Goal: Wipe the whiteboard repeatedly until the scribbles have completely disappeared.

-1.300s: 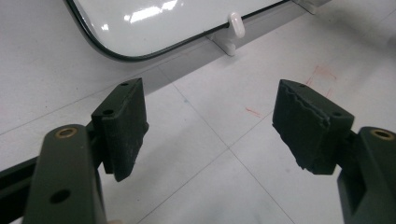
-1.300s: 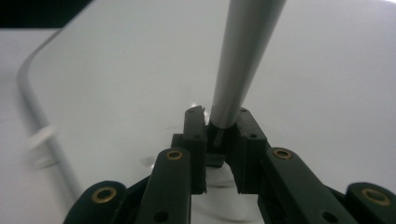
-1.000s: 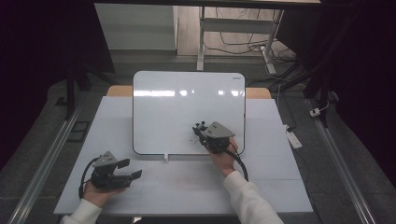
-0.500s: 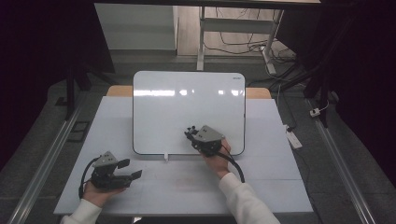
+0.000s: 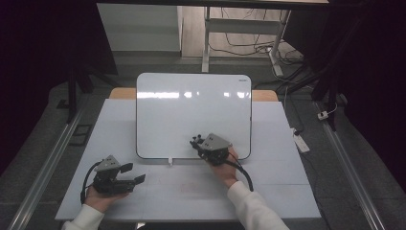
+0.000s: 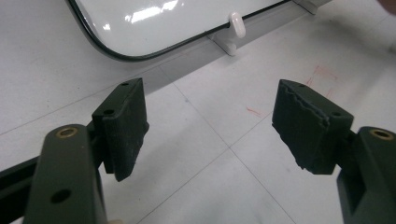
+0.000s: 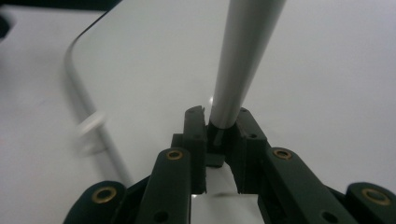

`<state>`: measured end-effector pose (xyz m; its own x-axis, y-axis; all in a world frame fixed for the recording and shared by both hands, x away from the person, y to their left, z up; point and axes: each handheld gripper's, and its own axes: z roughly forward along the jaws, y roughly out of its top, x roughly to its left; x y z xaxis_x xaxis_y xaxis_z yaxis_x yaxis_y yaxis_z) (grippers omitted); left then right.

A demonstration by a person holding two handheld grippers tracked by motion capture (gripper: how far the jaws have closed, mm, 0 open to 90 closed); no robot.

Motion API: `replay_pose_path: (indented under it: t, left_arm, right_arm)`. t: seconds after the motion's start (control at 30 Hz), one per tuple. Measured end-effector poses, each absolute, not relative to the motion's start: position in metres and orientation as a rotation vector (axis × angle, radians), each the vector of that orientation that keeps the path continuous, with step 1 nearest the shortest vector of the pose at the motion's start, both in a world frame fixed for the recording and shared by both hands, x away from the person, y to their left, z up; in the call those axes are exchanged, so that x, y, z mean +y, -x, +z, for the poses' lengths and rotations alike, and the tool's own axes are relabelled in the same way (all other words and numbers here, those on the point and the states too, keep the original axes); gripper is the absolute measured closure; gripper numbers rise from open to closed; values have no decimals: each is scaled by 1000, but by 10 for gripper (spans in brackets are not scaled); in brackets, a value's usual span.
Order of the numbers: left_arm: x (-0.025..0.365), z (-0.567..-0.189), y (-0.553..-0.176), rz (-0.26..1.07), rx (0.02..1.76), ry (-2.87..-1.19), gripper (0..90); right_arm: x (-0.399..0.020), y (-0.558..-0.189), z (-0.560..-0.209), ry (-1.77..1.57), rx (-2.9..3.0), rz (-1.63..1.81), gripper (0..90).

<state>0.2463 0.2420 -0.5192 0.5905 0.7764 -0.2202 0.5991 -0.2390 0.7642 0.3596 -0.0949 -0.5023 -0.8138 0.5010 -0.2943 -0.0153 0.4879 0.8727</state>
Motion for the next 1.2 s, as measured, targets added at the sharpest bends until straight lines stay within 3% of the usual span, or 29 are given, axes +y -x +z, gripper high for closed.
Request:
replay_pose_path:
  t: [0.2, 0.37, 0.57, 0.73, 0.93, 1.2]
  left_arm:
    - [241, -518, -245, 259, 1097, -1942, 274]
    - [241, -519, -246, 256, 1100, -1945, 274]
    - [241, -518, -245, 260, 1098, -1942, 274]
    - [241, -519, -246, 255, 1098, -1946, 274]
    - [242, -519, -246, 258, 1098, -1942, 274]
    - [240, -518, -245, 263, 1093, -1946, 274]
  right_arm:
    - [-110, -370, -494, -494, 2131, 1343, 779]
    - [-99, -354, -506, -357, 2215, 1274, 779]
    - [-113, -365, -499, -448, 2135, 1319, 779]
    - [-104, -356, -504, -340, 2190, 1260, 779]
    - [-127, -375, -489, -521, 2073, 1333, 779]
    - [-120, -355, -505, -416, 2193, 1288, 779]
